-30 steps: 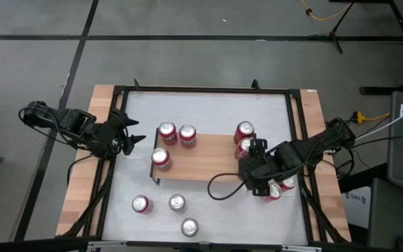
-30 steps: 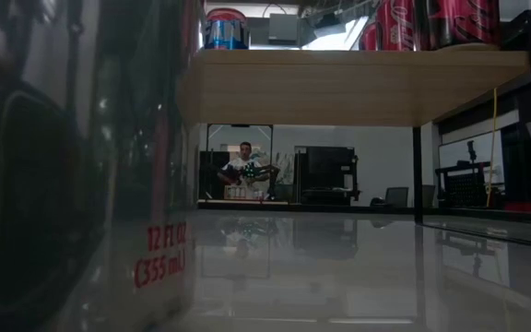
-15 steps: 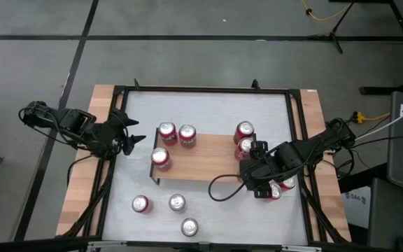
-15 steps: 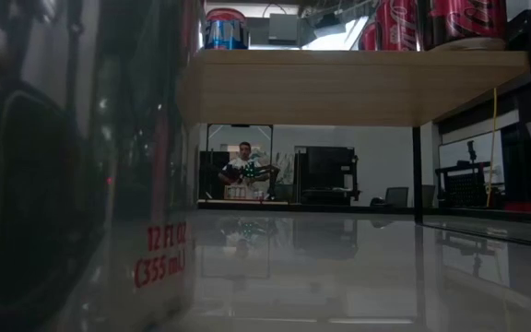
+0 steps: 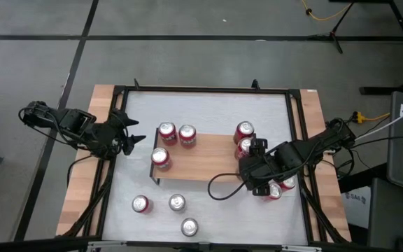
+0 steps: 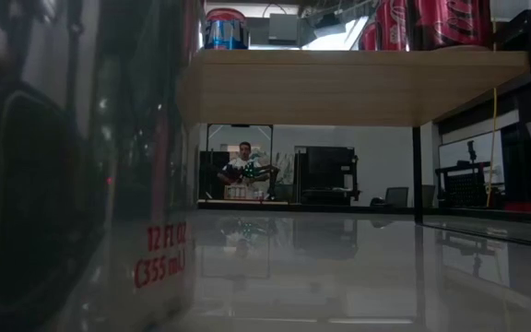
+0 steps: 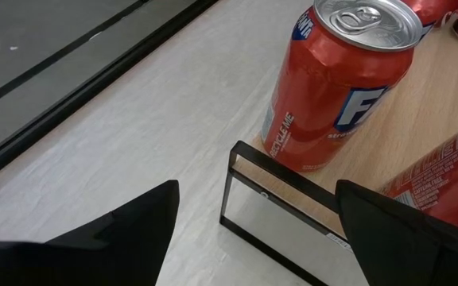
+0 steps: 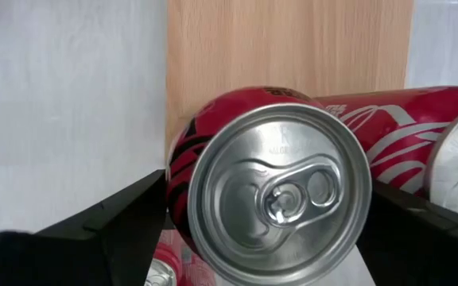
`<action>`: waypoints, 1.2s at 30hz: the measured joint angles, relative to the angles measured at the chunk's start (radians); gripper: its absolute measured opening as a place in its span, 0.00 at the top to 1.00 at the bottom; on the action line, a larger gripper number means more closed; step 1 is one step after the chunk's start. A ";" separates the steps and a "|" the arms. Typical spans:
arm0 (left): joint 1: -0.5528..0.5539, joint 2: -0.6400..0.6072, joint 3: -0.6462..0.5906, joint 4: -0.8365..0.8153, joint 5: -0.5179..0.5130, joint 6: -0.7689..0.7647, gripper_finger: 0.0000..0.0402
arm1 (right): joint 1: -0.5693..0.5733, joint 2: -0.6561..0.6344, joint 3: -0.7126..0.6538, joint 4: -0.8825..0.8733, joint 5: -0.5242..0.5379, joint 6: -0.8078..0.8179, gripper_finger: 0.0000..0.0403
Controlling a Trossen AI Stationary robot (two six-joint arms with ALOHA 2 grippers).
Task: Place canned beverage on shelf
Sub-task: Put the red black soda can on the shelf, then put the silver soda can on the shelf
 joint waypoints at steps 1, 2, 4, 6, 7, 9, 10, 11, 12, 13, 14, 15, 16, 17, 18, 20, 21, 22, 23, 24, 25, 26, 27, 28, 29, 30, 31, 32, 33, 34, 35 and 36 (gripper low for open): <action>0.000 0.000 0.000 0.000 0.000 0.000 0.18 | 0.000 0.000 0.000 -0.001 -0.003 0.000 0.14; 0.000 0.000 0.000 0.000 0.000 0.000 0.18 | 0.000 0.000 0.000 -0.002 -0.009 0.000 0.14; 0.000 0.000 0.000 0.000 0.000 0.000 0.18 | 0.000 0.000 0.000 -0.008 -0.026 0.000 0.14; 0.000 0.000 0.000 0.000 0.000 0.000 0.18 | 0.000 0.000 0.000 -0.014 -0.029 0.000 0.14; 0.000 0.000 0.000 0.000 0.000 0.000 0.18 | 0.000 0.000 0.000 -0.021 -0.029 0.000 0.14; 0.000 0.000 0.000 0.000 0.000 0.000 0.18 | 0.000 0.000 0.000 -0.026 -0.028 0.000 0.14; 0.000 0.000 0.000 0.000 0.000 0.000 0.18 | 0.000 -0.001 0.001 -0.026 -0.028 0.000 0.14; 0.000 0.000 0.000 0.000 0.000 0.000 0.18 | 0.000 -0.001 0.008 -0.028 -0.028 0.000 0.14; 0.000 0.000 0.000 0.000 0.000 0.000 0.18 | 0.000 -0.001 0.018 -0.024 -0.028 0.000 0.14; 0.000 0.000 0.000 0.000 0.000 0.000 0.18 | 0.000 -0.001 0.029 -0.024 -0.028 0.000 0.14; 0.000 0.000 0.000 0.000 0.000 0.000 0.18 | 0.000 -0.001 0.039 -0.025 -0.027 0.000 0.14; 0.000 0.000 0.000 0.000 0.000 0.000 0.18 | 0.000 -0.002 0.049 -0.025 -0.027 0.000 0.14; 0.000 0.000 0.000 0.000 0.000 0.000 0.18 | 0.000 -0.002 0.061 -0.025 -0.027 0.000 0.14; 0.000 0.000 0.000 0.000 0.000 0.000 0.18 | 0.000 -0.002 0.074 -0.025 -0.027 0.000 0.14; 0.000 0.000 0.000 0.000 0.000 0.000 0.18 | 0.000 -0.001 0.090 -0.024 -0.028 0.000 0.14; 0.000 0.000 0.000 0.000 0.000 0.000 0.18 | 0.000 -0.001 0.121 -0.024 -0.043 -0.002 0.14; 0.000 0.000 0.000 0.000 0.000 0.000 0.18 | 0.000 -0.002 0.135 -0.025 -0.053 -0.004 0.14; 0.000 0.000 0.000 0.000 0.000 0.000 0.18 | 0.000 -0.002 0.147 -0.026 -0.058 -0.005 0.14; 0.000 0.000 0.000 0.000 0.000 0.000 0.18 | 0.000 -0.002 0.160 -0.025 -0.062 -0.007 0.14; 0.000 0.000 0.000 0.000 0.000 0.000 0.18 | 0.000 -0.001 0.173 -0.024 -0.065 -0.012 0.14; 0.000 0.000 0.000 0.000 0.000 0.000 0.18 | 0.000 -0.001 0.186 -0.024 -0.073 -0.021 0.14; 0.000 0.000 0.000 0.000 0.000 0.000 0.18 | 0.000 -0.001 0.199 -0.024 -0.081 -0.026 0.14; 0.000 0.000 0.000 0.000 0.000 0.000 0.18 | 0.000 -0.002 0.211 -0.024 -0.082 -0.029 0.14; 0.000 0.000 0.000 0.000 0.000 0.000 0.18 | 0.000 -0.002 0.224 -0.025 -0.086 -0.029 0.14; 0.000 0.000 0.000 0.000 0.000 0.000 0.18 | 0.000 -0.003 0.234 -0.024 -0.087 -0.030 0.14; 0.000 0.000 0.000 0.000 0.000 0.000 0.18 | 0.000 -0.005 0.241 -0.023 -0.087 -0.030 0.14; 0.000 0.000 0.000 0.000 0.000 0.000 0.18 | 0.000 -0.010 0.246 -0.024 -0.087 -0.030 0.14; 0.000 0.000 0.000 0.000 0.000 0.000 0.18 | 0.000 -0.019 0.248 -0.023 -0.087 -0.030 0.14; 0.000 0.000 0.000 0.000 0.000 0.000 0.18 | 0.000 -0.030 0.248 -0.024 -0.087 -0.030 0.14; 0.000 0.000 0.000 0.000 0.000 0.000 0.18 | 0.000 -0.042 0.248 -0.025 -0.087 -0.030 0.14; 0.000 0.000 0.000 0.000 0.000 0.000 0.18 | 0.001 -0.055 0.248 -0.024 -0.087 -0.030 0.14; 0.000 0.000 0.000 0.000 0.000 0.000 0.18 | 0.002 -0.068 0.249 -0.024 -0.087 -0.029 0.14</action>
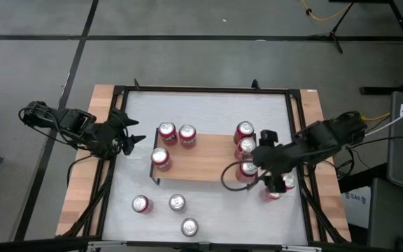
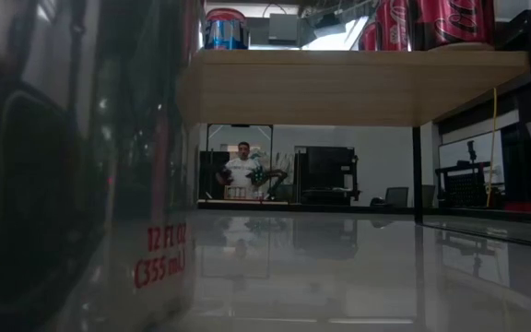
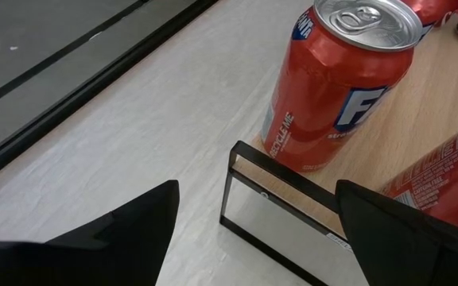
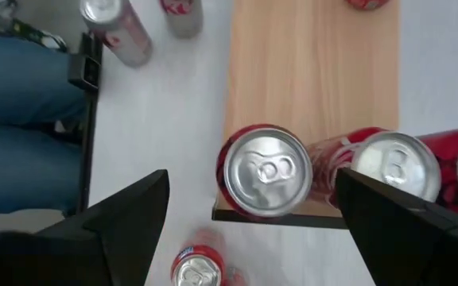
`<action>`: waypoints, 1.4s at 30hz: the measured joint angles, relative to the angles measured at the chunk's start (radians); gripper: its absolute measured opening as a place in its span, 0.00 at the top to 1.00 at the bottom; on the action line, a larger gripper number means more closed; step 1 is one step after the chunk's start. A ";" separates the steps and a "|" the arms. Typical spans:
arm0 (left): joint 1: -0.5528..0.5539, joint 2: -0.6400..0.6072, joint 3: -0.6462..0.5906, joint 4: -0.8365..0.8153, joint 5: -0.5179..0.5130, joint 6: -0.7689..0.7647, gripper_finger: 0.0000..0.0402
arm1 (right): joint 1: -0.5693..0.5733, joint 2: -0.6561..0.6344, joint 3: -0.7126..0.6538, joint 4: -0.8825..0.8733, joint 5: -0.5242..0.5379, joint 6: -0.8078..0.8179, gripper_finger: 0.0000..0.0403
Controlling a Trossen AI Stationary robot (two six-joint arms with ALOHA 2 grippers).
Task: Place canned beverage on shelf
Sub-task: Put the silver soda can on the shelf
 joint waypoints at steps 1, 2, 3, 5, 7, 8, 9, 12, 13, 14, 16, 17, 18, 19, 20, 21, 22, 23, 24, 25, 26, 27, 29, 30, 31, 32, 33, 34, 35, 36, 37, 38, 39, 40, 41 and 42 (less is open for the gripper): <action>0.000 0.000 0.000 0.000 0.000 0.000 0.18 | 0.007 -0.011 0.000 0.000 0.001 0.005 0.14; 0.000 0.000 0.000 0.000 0.000 0.000 0.18 | 0.016 -0.023 0.000 0.000 0.003 0.007 0.14; 0.000 0.000 0.000 0.000 0.000 0.000 0.18 | 0.025 -0.034 0.000 0.000 0.011 0.008 0.14; 0.000 0.000 0.000 0.000 0.000 0.000 0.18 | 0.055 -0.054 0.000 0.000 0.023 0.009 0.14; 0.000 0.000 0.000 0.000 0.000 0.000 0.18 | 0.102 -0.070 0.000 0.000 0.032 0.021 0.14; 0.000 0.000 0.000 0.000 0.000 0.000 0.18 | 0.128 -0.076 0.000 0.000 0.043 0.034 0.14; 0.000 0.000 0.000 0.000 0.000 -0.001 0.18 | 0.155 -0.080 0.000 0.000 0.065 0.050 0.14; 0.000 0.000 0.000 0.000 0.000 -0.005 0.18 | 0.239 -0.081 -0.016 0.000 0.138 0.086 0.14; 0.000 0.000 0.000 0.000 0.000 -0.006 0.18 | 0.266 -0.081 -0.029 0.001 0.156 0.097 0.14; 0.000 0.000 0.000 0.000 0.000 -0.006 0.18 | 0.294 -0.081 -0.044 0.001 0.169 0.112 0.14; 0.000 0.000 0.000 0.000 0.000 -0.006 0.18 | 0.341 -0.080 -0.083 0.001 0.188 0.144 0.14; 0.000 0.000 0.000 0.002 0.000 -0.006 0.18 | 0.359 -0.080 -0.106 0.000 0.198 0.164 0.14; 0.000 0.000 0.000 0.003 0.000 -0.007 0.18 | 0.374 -0.080 -0.130 0.000 0.204 0.181 0.14; 0.000 0.000 0.000 0.005 0.000 -0.007 0.18 | 0.385 -0.080 -0.157 0.000 0.205 0.197 0.14; 0.000 0.000 0.000 0.008 0.000 -0.007 0.18 | 0.393 -0.080 -0.182 0.000 0.208 0.214 0.14; 0.000 0.000 0.000 0.012 0.000 -0.007 0.18 | 0.400 -0.081 -0.207 0.001 0.207 0.223 0.14; 0.000 0.000 0.000 0.014 0.000 -0.007 0.18 | 0.407 -0.083 -0.231 0.000 0.204 0.238 0.14; 0.000 0.000 0.000 0.017 0.001 -0.007 0.18 | 0.407 -0.086 -0.253 0.000 0.199 0.248 0.14; 0.000 0.000 0.000 0.024 0.002 -0.007 0.18 | 0.405 -0.092 -0.272 -0.001 0.195 0.263 0.14; 0.000 0.000 0.000 0.035 0.005 -0.007 0.18 | 0.405 -0.096 -0.289 0.000 0.191 0.272 0.14; 0.000 0.000 0.000 0.048 0.014 -0.008 0.18 | 0.405 -0.100 -0.304 -0.001 0.188 0.283 0.14; 0.000 0.000 0.000 0.061 0.027 -0.006 0.18 | 0.405 -0.102 -0.316 -0.001 0.182 0.294 0.14; 0.000 -0.002 0.000 0.088 0.063 0.016 0.18 | 0.405 -0.108 -0.339 0.001 0.167 0.313 0.14; 0.000 -0.007 0.000 0.102 0.081 0.031 0.18 | 0.405 -0.110 -0.349 0.000 0.163 0.324 0.14; 0.000 -0.010 0.000 0.115 0.099 0.050 0.18 | 0.405 -0.111 -0.359 0.000 0.158 0.338 0.14; 0.000 -0.015 0.000 0.127 0.113 0.064 0.18 | 0.405 -0.112 -0.366 0.000 0.154 0.350 0.14; 0.000 -0.020 0.000 0.140 0.125 0.075 0.18 | 0.405 -0.113 -0.371 0.000 0.146 0.361 0.14; 0.000 -0.024 0.000 0.153 0.134 0.085 0.18 | 0.405 -0.113 -0.376 0.000 0.139 0.372 0.14; 0.000 -0.027 0.000 0.169 0.141 0.096 0.18 | 0.405 -0.113 -0.379 0.000 0.131 0.383 0.14; 0.000 -0.031 0.000 0.186 0.148 0.105 0.18 | 0.405 -0.113 -0.383 0.001 0.122 0.398 0.14; 0.000 -0.035 0.000 0.202 0.157 0.114 0.18 | 0.405 -0.113 -0.383 0.000 0.111 0.413 0.14; 0.000 -0.041 0.000 0.219 0.171 0.125 0.18 | 0.405 -0.113 -0.383 0.001 0.109 0.425 0.14; 0.000 -0.047 0.000 0.234 0.186 0.134 0.18 | 0.405 -0.113 -0.383 0.000 0.107 0.433 0.14; 0.000 -0.052 0.000 0.250 0.202 0.144 0.18 | 0.405 -0.113 -0.383 0.000 0.105 0.440 0.14; 0.000 -0.058 0.000 0.266 0.219 0.151 0.18 | 0.405 -0.113 -0.383 0.000 0.106 0.446 0.14; 0.000 -0.063 0.000 0.283 0.236 0.155 0.18 | 0.405 -0.113 -0.383 0.000 0.105 0.451 0.14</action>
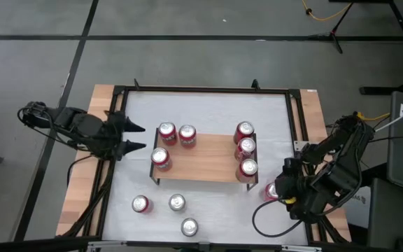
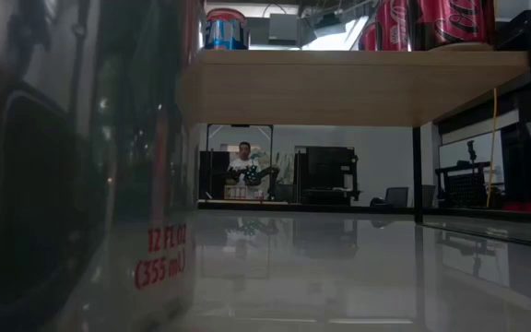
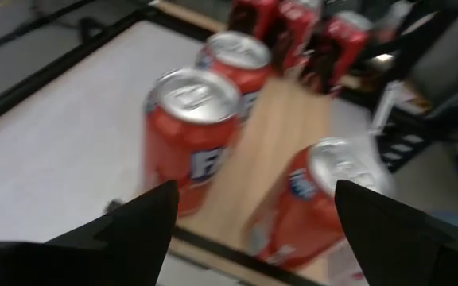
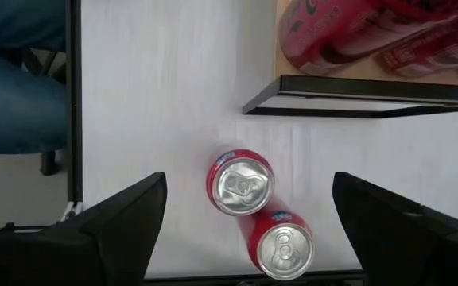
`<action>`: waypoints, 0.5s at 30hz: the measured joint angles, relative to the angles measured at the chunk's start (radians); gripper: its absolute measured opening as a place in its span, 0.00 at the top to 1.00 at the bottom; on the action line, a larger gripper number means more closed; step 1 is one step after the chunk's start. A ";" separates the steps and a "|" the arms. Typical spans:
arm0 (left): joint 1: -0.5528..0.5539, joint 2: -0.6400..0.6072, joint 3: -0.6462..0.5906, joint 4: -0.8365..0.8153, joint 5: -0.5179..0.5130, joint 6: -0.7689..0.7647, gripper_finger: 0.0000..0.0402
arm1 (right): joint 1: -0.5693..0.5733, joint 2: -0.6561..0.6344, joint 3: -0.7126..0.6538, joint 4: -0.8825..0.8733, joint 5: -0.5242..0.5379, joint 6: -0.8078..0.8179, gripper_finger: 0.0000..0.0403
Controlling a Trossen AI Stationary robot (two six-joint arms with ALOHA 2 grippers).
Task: Place canned beverage on shelf
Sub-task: Put the silver soda can on the shelf
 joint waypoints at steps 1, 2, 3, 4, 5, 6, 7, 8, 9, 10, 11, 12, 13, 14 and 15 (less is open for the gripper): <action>0.000 -0.005 0.000 0.016 0.018 0.001 0.18 | 0.000 0.000 0.000 0.000 0.000 0.004 0.14; 0.000 -0.009 0.000 0.033 0.037 0.001 0.18 | 0.000 0.000 0.000 0.000 0.000 0.012 0.14; 0.000 -0.012 0.000 0.052 0.058 0.002 0.18 | 0.000 0.000 0.000 0.000 0.000 0.022 0.14; 0.000 -0.012 0.000 0.072 0.079 0.004 0.18 | 0.000 0.000 0.000 -0.001 0.000 0.030 0.14; 0.000 -0.012 0.000 0.093 0.099 0.011 0.18 | 0.000 0.000 0.000 0.000 0.000 0.037 0.14; -0.002 -0.012 0.000 0.119 0.120 0.024 0.18 | 0.000 0.000 0.000 0.000 0.000 0.045 0.14; -0.007 -0.012 0.000 0.149 0.140 0.040 0.18 | 0.000 0.000 0.000 0.000 0.000 0.051 0.14; -0.013 -0.011 0.000 0.184 0.158 0.057 0.18 | 0.000 0.000 0.000 0.000 0.000 0.054 0.14; -0.021 -0.008 0.000 0.227 0.174 0.080 0.18 | 0.000 0.000 0.000 0.000 0.000 0.056 0.14; -0.031 0.000 0.000 0.272 0.184 0.107 0.18 | 0.000 0.000 0.000 0.000 0.000 0.056 0.14; -0.041 0.011 0.001 0.323 0.194 0.135 0.18 | 0.000 0.000 0.000 0.000 0.000 0.056 0.14; -0.053 0.025 0.002 0.374 0.203 0.164 0.18 | 0.000 0.000 0.000 0.002 0.002 0.057 0.14; -0.065 0.041 0.002 0.421 0.213 0.194 0.18 | 0.000 0.000 0.000 0.005 0.008 0.057 0.14; -0.079 0.062 0.002 0.467 0.225 0.222 0.18 | 0.000 0.000 0.000 0.009 0.012 0.058 0.14; -0.092 0.086 0.002 0.512 0.235 0.245 0.18 | 0.000 0.000 0.000 0.014 0.015 0.058 0.14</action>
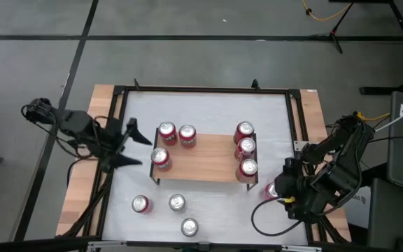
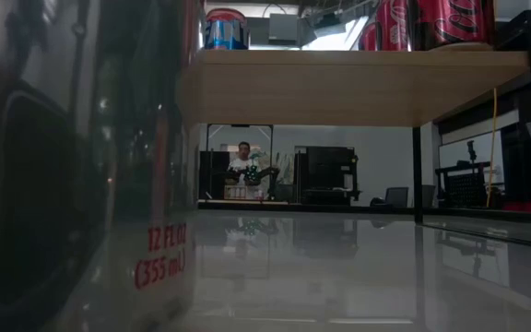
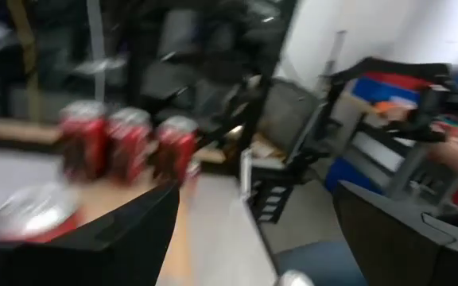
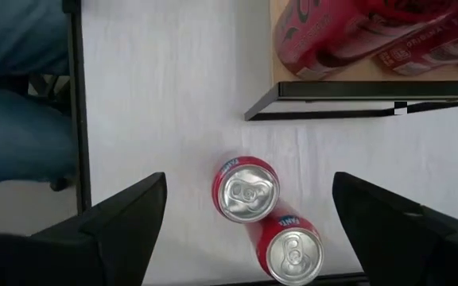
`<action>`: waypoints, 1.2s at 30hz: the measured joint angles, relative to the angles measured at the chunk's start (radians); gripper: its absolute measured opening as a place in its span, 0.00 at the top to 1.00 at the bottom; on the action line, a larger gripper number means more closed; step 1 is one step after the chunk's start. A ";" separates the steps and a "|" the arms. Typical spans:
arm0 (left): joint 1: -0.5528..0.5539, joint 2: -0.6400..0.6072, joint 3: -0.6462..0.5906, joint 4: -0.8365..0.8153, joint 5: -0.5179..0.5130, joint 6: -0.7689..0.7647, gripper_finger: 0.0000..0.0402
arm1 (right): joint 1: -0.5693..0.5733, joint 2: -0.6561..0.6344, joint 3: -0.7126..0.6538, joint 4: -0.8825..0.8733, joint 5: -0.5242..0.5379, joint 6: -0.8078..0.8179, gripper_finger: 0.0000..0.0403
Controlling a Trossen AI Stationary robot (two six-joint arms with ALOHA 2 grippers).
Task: Place canned beverage on shelf
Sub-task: Put the silver soda can on the shelf
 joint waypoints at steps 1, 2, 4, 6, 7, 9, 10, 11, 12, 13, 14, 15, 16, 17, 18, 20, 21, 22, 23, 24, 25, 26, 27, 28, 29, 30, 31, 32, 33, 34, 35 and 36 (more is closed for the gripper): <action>-0.014 0.027 0.000 0.040 0.009 0.022 0.18 | 0.000 0.000 0.000 0.006 0.001 0.000 0.14; -0.029 0.056 0.000 0.070 0.013 0.044 0.18 | 0.000 0.000 0.000 0.015 0.000 0.000 0.14; -0.059 0.122 0.000 0.123 0.013 0.071 0.18 | 0.000 0.000 0.000 0.033 0.000 0.000 0.14; -0.085 0.187 0.000 0.154 0.013 0.078 0.18 | 0.000 0.000 0.000 0.052 0.000 0.000 0.14; -0.097 0.218 -0.001 0.167 0.014 0.078 0.18 | 0.000 0.000 0.000 0.059 0.000 0.000 0.14; -0.121 0.273 -0.001 0.198 0.013 0.079 0.18 | 0.000 0.000 0.000 0.073 0.000 0.000 0.14; -0.132 0.296 -0.001 0.206 0.013 0.079 0.18 | 0.000 0.000 0.000 0.078 0.001 0.000 0.14; -0.144 0.320 -0.001 0.214 0.013 0.079 0.18 | 0.000 0.000 0.000 0.082 0.000 0.000 0.14; -0.155 0.346 -0.001 0.221 0.009 0.079 0.18 | 0.000 0.000 0.000 0.088 0.001 0.000 0.14; -0.164 0.370 -0.001 0.223 0.001 0.080 0.18 | 0.000 0.000 0.000 0.097 0.000 0.000 0.14; -0.173 0.392 -0.001 0.222 -0.008 0.080 0.18 | 0.000 0.000 0.000 0.101 0.001 0.000 0.14; -0.182 0.414 -0.001 0.223 -0.018 0.080 0.18 | 0.000 0.000 0.000 0.102 0.002 0.000 0.14; -0.190 0.434 -0.001 0.223 -0.031 0.080 0.18 | 0.000 0.001 0.000 0.106 0.002 0.000 0.14; -0.197 0.453 0.000 0.222 -0.043 0.081 0.18 | 0.000 0.001 0.000 0.111 0.002 0.000 0.14; -0.203 0.474 0.006 0.218 -0.054 0.081 0.18 | 0.000 0.001 0.000 0.117 0.002 0.000 0.14; -0.213 0.518 0.031 0.207 -0.070 0.091 0.18 | 0.000 0.001 0.000 0.125 0.002 0.000 0.14; -0.218 0.541 0.050 0.196 -0.072 0.101 0.18 | 0.000 0.001 0.000 0.128 0.002 0.000 0.14; -0.221 0.562 0.075 0.176 -0.074 0.113 0.18 | 0.000 0.001 0.000 0.128 0.002 0.000 0.14; -0.225 0.583 0.101 0.151 -0.075 0.120 0.18 | 0.000 0.001 0.000 0.128 0.002 0.000 0.14; -0.228 0.606 0.133 0.118 -0.079 0.120 0.18 | 0.000 0.001 0.000 0.128 0.002 0.000 0.14; -0.230 0.630 0.164 0.084 -0.085 0.116 0.18 | 0.000 0.001 0.000 0.128 0.002 0.000 0.14; -0.233 0.653 0.194 0.050 -0.094 0.105 0.18 | 0.000 0.001 0.000 0.128 0.002 0.000 0.14; -0.235 0.678 0.223 0.019 -0.104 0.090 0.18 | 0.000 0.001 0.000 0.128 0.002 0.000 0.14; -0.237 0.702 0.254 -0.011 -0.110 0.076 0.18 | 0.000 0.001 0.000 0.128 0.002 0.000 0.14; -0.237 0.726 0.284 -0.032 -0.113 0.065 0.18 | 0.000 0.001 0.000 0.128 0.002 0.000 0.14; -0.237 0.750 0.316 -0.055 -0.115 0.055 0.18 | 0.000 0.002 0.000 0.128 0.002 0.000 0.14; -0.237 0.774 0.348 -0.083 -0.116 0.040 0.18 | 0.000 0.003 0.000 0.128 0.003 0.000 0.14; -0.237 0.799 0.382 -0.105 -0.116 0.024 0.18 | 0.000 0.005 0.000 0.129 0.003 0.000 0.14; -0.237 0.824 0.415 -0.128 -0.116 0.009 0.18 | 0.000 0.008 0.000 0.130 0.003 0.000 0.14; -0.237 0.849 0.446 -0.153 -0.116 -0.009 0.18 | 0.000 0.010 0.000 0.133 0.003 0.000 0.14; -0.237 0.872 0.474 -0.173 -0.116 -0.028 0.18 | 0.000 0.014 0.000 0.138 0.002 0.000 0.14; -0.237 0.895 0.498 -0.181 -0.116 -0.049 0.18 | -0.001 0.016 0.000 0.144 0.002 0.000 0.14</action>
